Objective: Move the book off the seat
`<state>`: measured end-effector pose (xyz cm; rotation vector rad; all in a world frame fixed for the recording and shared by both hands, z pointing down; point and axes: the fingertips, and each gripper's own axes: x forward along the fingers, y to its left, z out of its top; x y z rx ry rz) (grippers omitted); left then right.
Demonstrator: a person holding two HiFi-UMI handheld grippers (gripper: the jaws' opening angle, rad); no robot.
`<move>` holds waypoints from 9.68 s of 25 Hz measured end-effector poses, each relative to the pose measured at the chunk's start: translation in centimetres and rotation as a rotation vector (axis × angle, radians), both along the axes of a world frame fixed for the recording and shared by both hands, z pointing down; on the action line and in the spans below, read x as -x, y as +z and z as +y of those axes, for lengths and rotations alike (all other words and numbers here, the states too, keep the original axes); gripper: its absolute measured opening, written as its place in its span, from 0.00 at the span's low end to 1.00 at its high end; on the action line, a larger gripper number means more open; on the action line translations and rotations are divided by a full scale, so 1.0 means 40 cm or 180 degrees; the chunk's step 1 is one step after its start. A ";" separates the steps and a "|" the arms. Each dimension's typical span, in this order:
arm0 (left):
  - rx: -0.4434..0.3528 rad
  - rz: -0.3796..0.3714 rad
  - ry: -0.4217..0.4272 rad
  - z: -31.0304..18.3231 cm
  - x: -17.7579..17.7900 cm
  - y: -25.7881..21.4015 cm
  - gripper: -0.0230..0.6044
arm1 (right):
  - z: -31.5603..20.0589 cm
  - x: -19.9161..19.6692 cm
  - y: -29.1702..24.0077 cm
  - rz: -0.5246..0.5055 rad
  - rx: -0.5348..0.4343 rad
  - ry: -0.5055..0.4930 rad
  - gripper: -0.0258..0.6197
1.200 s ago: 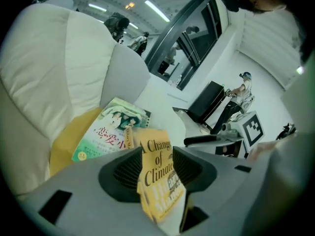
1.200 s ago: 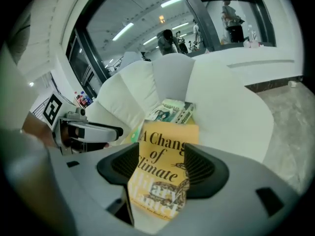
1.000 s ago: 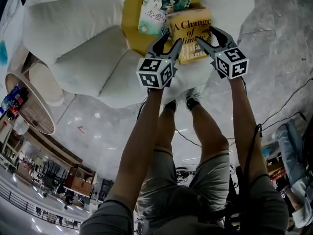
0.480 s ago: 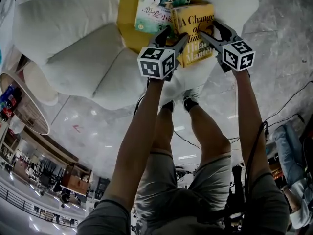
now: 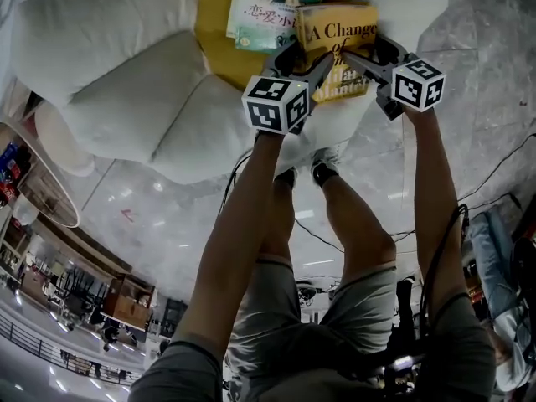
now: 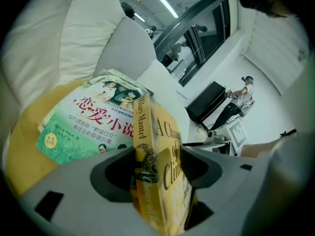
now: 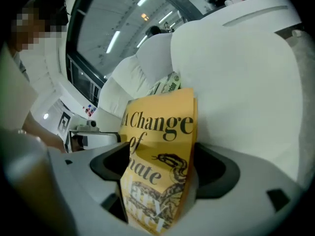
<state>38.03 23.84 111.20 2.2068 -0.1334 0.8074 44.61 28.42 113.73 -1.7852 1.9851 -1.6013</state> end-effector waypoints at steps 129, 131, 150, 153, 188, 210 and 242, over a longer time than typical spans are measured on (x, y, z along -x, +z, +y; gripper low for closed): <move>-0.2719 0.1238 -0.3274 -0.505 1.595 -2.250 0.52 | -0.669 1.512 -2.302 0.1009 -0.2986 -0.1517 0.64; -0.2673 0.1304 -0.3256 -0.512 1.606 -2.240 0.52 | -0.672 1.521 -2.298 0.1079 -0.2962 -0.1482 0.64; -0.2580 0.0808 -0.3979 -0.621 1.955 -2.087 0.52 | -0.839 1.891 -2.134 0.0656 -0.2729 -0.2248 0.64; -0.2629 0.0622 -0.4144 -0.666 2.035 -2.073 0.52 | -0.899 1.980 -2.112 0.0480 -0.2734 -0.2445 0.64; -0.2718 0.0226 -0.4073 -1.426 2.268 -2.099 0.52 | -1.661 2.216 -2.099 -0.0005 -0.2369 -0.2395 0.63; -0.1894 0.0258 -0.3986 -1.407 2.327 -1.867 0.51 | -1.628 2.263 -1.893 0.0293 -0.1687 -0.2289 0.63; -0.0065 -0.0270 -0.3809 -1.364 2.216 -0.777 0.51 | -1.517 2.131 -0.804 0.0411 0.0391 -0.1764 0.64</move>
